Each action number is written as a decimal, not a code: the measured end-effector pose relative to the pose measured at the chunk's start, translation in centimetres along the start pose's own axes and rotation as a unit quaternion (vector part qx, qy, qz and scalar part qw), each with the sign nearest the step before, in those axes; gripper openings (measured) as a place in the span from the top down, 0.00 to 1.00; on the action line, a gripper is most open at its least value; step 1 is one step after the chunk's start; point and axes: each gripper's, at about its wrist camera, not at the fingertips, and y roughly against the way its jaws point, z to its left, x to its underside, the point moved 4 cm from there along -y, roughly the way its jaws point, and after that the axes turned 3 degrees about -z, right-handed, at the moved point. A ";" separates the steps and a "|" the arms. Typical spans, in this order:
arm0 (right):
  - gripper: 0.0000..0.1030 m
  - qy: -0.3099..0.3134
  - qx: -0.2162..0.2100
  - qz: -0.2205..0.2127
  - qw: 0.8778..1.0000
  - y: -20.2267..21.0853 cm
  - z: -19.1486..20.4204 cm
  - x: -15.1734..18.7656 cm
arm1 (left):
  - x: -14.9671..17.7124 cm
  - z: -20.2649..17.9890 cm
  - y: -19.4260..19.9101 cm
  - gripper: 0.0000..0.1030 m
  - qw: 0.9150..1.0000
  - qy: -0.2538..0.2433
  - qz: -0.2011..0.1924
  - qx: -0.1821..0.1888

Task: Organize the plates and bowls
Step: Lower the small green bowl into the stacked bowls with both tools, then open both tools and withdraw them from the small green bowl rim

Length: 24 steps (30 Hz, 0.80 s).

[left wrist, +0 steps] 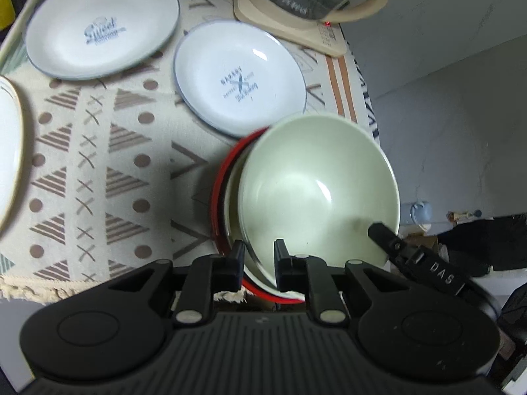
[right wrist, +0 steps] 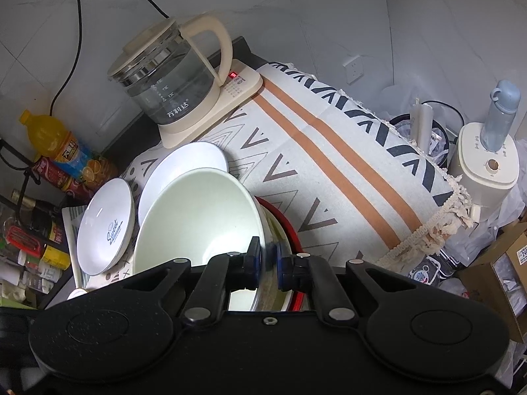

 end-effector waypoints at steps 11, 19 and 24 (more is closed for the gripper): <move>0.91 0.023 0.006 0.005 1.000 -0.2 0.2 0.5 | -1.1 0.6 -0.7 0.85 0.999 -0.023 -0.029 -0.033; 0.82 0.056 0.024 0.009 0.998 -0.8 0.5 0.3 | -1.2 2.0 -1.8 0.78 0.999 -0.022 -0.027 -0.036; 0.80 0.062 0.021 -0.002 0.998 -1.0 0.4 0.0 | -1.1 2.1 -1.8 0.76 0.999 -0.025 -0.031 -0.032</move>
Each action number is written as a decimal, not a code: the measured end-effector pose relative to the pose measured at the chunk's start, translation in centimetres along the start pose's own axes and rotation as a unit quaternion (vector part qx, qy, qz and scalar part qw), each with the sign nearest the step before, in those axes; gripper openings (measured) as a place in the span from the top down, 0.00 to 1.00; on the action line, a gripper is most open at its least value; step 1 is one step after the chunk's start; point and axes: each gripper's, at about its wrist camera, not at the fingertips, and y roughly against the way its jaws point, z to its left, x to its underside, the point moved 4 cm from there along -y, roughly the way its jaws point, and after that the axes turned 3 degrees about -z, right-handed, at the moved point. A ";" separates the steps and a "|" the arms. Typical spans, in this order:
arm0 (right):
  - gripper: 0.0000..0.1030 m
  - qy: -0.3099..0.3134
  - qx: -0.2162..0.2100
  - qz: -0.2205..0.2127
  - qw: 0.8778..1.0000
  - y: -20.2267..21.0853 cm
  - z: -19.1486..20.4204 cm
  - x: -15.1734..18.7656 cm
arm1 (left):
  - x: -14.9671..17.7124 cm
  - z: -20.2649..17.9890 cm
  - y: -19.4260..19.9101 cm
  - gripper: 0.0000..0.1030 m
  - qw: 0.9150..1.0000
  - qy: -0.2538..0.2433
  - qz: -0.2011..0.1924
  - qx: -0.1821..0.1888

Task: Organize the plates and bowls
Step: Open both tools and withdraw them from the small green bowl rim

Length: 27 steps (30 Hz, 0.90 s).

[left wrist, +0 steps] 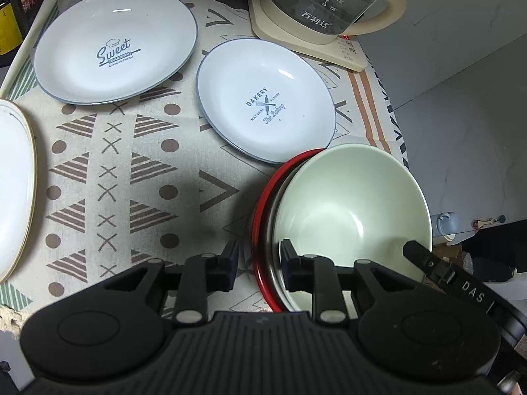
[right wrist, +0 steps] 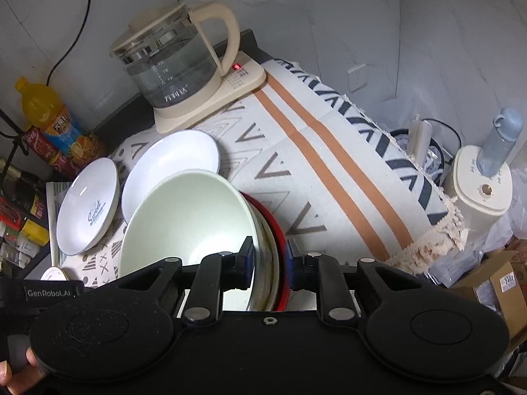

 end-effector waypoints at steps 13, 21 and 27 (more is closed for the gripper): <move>0.78 -0.001 -0.004 0.023 1.000 -1.9 -0.5 -0.1 | -0.7 0.3 -0.4 0.64 1.000 -0.007 -0.008 -0.008; 0.76 0.010 -0.014 0.013 1.000 -1.2 0.7 -1.2 | -1.7 -0.2 0.9 0.54 1.000 -0.015 -0.024 -0.001; 0.47 0.019 -0.024 -0.001 1.000 0.2 2.2 -1.9 | -2.0 0.2 3.1 0.36 0.999 -0.022 -0.043 0.005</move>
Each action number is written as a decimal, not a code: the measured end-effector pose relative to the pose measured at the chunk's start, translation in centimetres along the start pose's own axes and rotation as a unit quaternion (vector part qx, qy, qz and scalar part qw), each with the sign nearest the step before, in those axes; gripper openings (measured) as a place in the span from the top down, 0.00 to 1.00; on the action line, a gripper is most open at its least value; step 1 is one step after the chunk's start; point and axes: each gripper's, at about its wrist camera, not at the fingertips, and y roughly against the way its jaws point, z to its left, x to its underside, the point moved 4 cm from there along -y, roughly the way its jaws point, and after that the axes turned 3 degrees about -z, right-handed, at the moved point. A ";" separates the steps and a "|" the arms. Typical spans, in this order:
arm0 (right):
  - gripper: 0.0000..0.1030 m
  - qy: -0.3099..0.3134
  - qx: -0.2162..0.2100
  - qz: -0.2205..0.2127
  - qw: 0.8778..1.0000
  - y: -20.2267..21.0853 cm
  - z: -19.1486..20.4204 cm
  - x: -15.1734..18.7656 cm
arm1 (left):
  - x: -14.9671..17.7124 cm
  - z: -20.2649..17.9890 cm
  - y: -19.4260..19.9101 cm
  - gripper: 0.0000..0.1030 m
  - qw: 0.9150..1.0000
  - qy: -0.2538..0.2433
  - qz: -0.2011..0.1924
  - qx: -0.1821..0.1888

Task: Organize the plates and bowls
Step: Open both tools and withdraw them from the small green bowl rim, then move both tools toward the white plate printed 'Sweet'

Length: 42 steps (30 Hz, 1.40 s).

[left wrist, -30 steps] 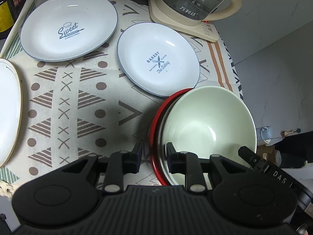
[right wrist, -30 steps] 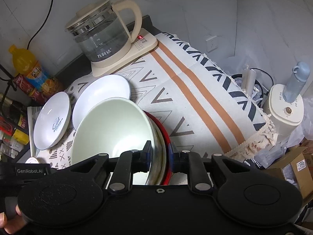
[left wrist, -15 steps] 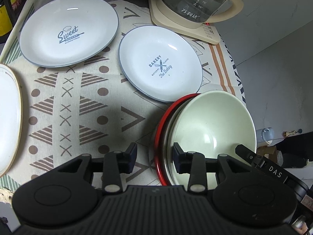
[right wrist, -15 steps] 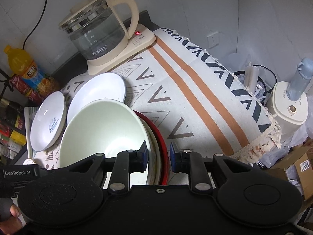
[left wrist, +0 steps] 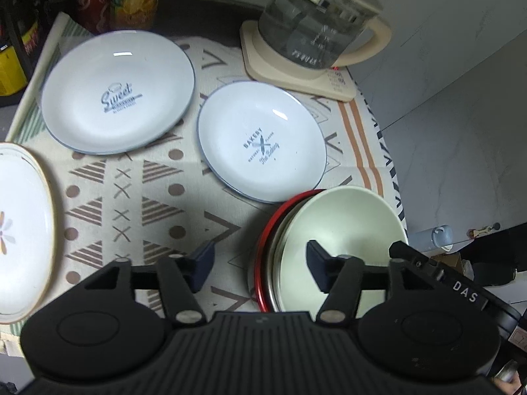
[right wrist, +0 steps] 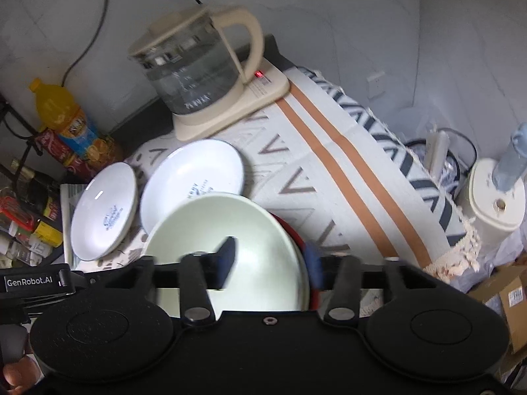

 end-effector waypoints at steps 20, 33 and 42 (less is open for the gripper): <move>0.09 0.075 -0.051 -0.021 0.996 1.1 8.5 0.2 | 1.2 9.6 7.0 0.10 0.996 0.032 -0.063 -0.058; 0.05 0.140 -0.084 -0.009 0.987 0.7 15.6 2.8 | 3.2 16.0 10.0 0.01 0.991 0.064 -0.078 -0.092; 0.04 0.164 -0.086 -0.001 0.983 1.0 19.2 5.0 | 4.6 19.0 11.4 0.00 0.990 0.068 -0.076 -0.094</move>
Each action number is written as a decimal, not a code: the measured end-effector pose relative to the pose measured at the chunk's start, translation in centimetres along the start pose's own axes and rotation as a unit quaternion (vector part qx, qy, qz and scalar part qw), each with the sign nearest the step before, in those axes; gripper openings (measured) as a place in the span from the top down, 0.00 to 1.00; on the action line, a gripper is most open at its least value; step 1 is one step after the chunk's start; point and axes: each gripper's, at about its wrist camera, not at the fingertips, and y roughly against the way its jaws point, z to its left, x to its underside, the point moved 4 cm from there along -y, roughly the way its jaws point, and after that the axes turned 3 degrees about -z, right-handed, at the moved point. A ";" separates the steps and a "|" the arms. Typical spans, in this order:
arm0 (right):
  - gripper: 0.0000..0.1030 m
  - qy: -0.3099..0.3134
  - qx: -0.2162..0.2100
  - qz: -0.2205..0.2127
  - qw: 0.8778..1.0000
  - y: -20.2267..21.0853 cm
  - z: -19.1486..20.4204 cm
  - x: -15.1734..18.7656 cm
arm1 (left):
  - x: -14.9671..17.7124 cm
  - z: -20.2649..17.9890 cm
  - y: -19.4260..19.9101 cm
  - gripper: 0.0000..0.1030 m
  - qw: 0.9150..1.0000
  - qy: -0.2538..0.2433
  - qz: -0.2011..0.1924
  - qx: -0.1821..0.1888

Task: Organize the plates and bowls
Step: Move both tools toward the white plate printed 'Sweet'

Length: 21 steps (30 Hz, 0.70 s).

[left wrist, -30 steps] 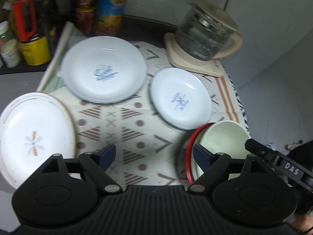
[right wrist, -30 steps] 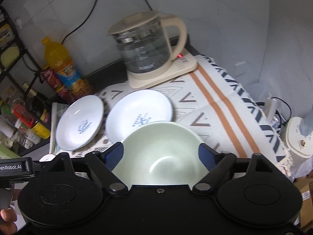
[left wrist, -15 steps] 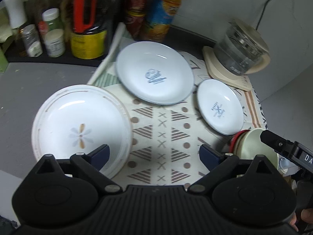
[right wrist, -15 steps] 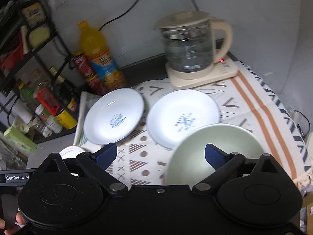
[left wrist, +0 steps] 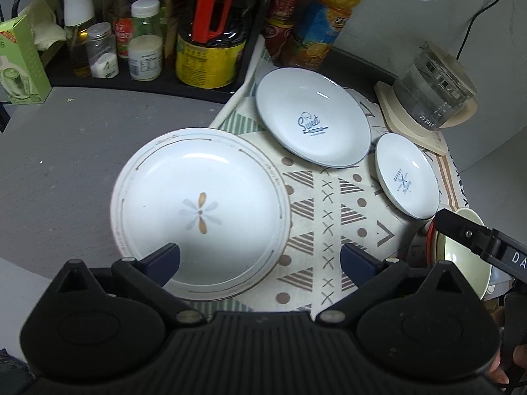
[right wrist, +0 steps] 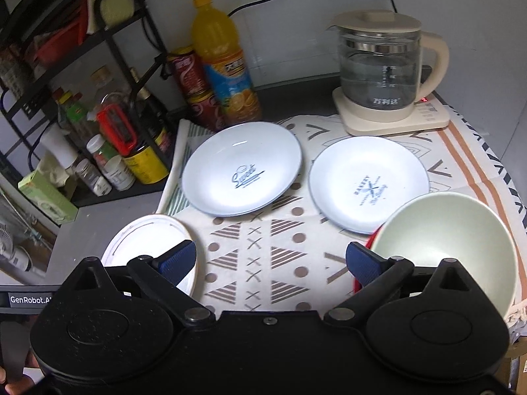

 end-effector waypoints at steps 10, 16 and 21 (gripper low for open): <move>0.01 0.041 -0.008 0.012 0.999 -0.2 2.8 0.5 | 0.0 2.2 0.4 0.00 1.000 0.019 -0.002 0.000; 0.00 0.084 -0.014 0.018 0.996 -0.5 3.8 0.3 | 0.1 2.3 0.3 0.00 1.000 0.031 -0.002 -0.001; 0.00 0.098 -0.019 0.020 0.995 -0.9 3.8 -0.2 | 0.0 2.1 0.2 0.00 0.999 0.034 -0.001 -0.006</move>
